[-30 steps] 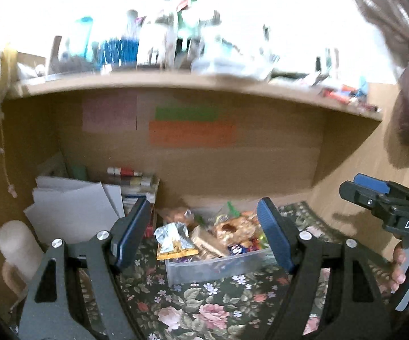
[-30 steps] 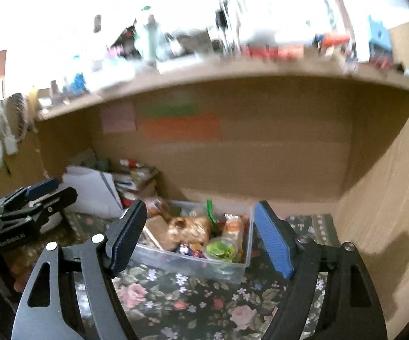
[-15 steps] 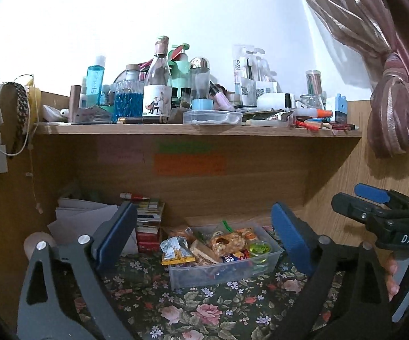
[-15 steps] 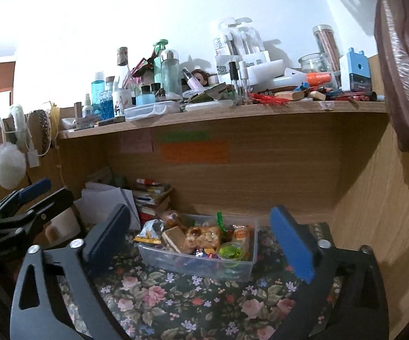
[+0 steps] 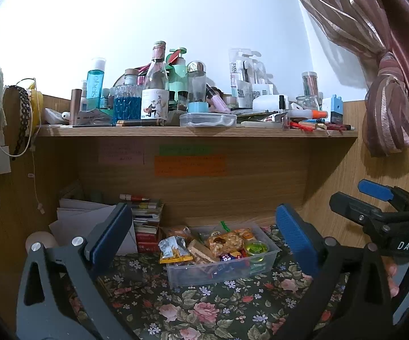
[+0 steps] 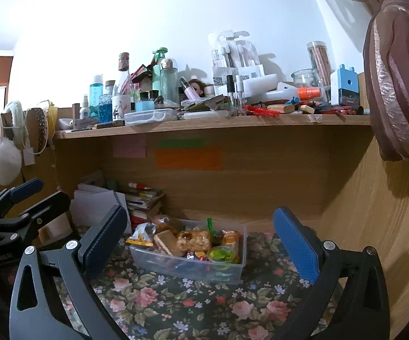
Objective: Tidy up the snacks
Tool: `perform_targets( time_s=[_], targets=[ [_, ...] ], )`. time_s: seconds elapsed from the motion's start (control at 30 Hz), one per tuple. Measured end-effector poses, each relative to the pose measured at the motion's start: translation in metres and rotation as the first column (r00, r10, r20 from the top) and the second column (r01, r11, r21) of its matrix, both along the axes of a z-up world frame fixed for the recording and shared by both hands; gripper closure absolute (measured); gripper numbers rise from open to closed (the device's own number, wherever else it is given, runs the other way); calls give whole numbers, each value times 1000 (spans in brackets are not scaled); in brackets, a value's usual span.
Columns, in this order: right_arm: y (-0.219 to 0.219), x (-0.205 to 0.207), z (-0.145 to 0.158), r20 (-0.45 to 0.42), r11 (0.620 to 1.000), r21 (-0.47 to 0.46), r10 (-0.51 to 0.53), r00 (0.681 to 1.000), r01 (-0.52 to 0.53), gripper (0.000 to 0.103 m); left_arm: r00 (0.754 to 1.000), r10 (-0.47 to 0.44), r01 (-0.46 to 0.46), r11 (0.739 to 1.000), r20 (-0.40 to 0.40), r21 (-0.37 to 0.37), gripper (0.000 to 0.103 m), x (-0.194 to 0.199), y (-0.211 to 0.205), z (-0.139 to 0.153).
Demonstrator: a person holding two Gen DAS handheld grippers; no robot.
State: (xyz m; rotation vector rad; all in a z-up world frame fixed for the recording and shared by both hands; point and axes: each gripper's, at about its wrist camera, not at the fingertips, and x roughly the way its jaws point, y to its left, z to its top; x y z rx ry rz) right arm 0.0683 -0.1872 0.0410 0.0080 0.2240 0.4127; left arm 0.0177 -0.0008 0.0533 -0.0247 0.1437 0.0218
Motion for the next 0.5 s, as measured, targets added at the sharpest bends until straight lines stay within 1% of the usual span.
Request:
perform_targets(
  time_s=[0.5],
  targets=[
    [1,0,-1,0,1000,-7,-13,1000,13,0,1000,-9,9,1000,-19,-12,0,6,3,-3]
  ],
)
